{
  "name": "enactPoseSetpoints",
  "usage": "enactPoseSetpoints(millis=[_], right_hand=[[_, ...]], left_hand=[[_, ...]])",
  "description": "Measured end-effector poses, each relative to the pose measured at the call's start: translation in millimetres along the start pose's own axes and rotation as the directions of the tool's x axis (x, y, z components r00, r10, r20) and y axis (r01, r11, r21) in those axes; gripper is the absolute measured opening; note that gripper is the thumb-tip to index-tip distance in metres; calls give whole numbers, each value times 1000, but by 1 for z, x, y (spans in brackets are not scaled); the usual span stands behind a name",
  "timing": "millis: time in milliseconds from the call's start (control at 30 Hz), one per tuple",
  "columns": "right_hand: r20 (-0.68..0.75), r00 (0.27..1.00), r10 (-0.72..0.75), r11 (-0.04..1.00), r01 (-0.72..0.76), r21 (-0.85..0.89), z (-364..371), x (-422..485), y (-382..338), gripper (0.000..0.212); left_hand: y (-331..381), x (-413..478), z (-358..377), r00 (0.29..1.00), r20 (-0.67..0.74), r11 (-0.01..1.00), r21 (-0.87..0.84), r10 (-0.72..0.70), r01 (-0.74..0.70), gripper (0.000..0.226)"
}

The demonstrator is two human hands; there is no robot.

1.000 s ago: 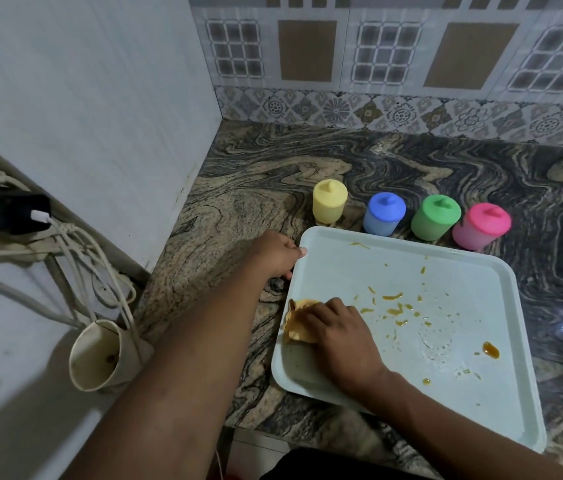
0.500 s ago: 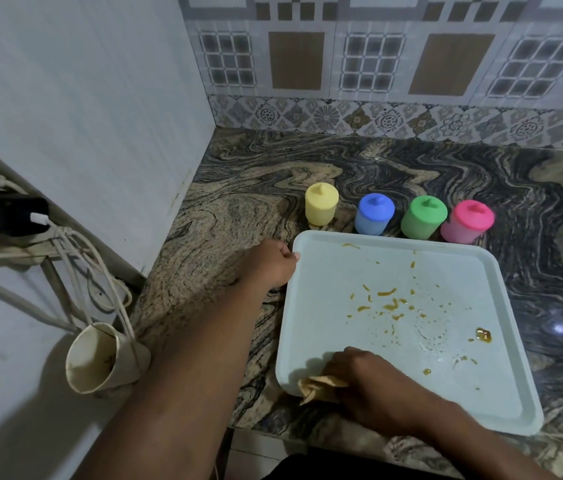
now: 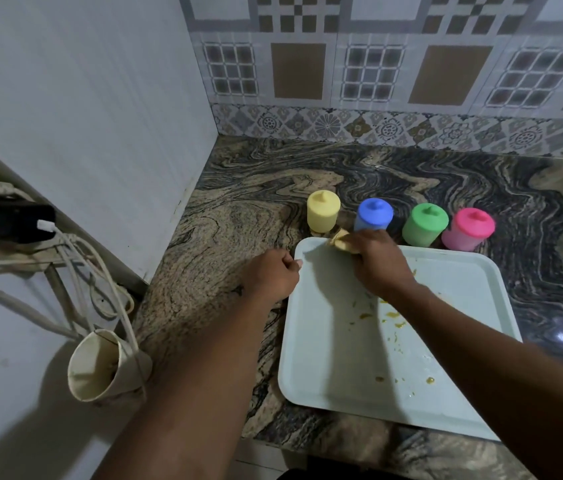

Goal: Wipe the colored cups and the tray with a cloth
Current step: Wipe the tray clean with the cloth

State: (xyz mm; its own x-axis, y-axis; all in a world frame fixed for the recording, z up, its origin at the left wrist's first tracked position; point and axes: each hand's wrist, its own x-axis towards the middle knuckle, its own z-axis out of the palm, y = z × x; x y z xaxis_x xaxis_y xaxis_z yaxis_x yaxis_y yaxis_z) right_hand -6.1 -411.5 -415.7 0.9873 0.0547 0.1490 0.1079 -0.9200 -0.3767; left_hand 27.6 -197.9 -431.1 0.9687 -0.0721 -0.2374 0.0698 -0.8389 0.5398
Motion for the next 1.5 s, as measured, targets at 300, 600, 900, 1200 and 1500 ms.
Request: enactPoseSetpoints(millis=[300, 600, 900, 1200, 1500], right_hand=[[-2, 998, -68, 978, 66, -199, 26, -29, 2, 52], [136, 991, 19, 992, -2, -123, 12, -24, -1, 54], [172, 982, -72, 997, 76, -15, 10, -71, -14, 49], [102, 995, -2, 1000, 4, -16, 21, -79, -19, 48], [84, 995, 49, 998, -45, -40, 21, -68, -22, 39]], left_hand=[[-4, 3, 3, 1000, 11, 998, -56, 7, -7, 39], [-4, 3, 2, 999, 32, 998, -59, -1, 3, 37], [-2, -10, 9, 986, -105, 959, 267, 129, -97, 31], [5, -24, 18, 968, -202, 920, 386, 150, -62, 41], [22, -30, 27, 959, -268, 964, 219, -87, 148, 40]])
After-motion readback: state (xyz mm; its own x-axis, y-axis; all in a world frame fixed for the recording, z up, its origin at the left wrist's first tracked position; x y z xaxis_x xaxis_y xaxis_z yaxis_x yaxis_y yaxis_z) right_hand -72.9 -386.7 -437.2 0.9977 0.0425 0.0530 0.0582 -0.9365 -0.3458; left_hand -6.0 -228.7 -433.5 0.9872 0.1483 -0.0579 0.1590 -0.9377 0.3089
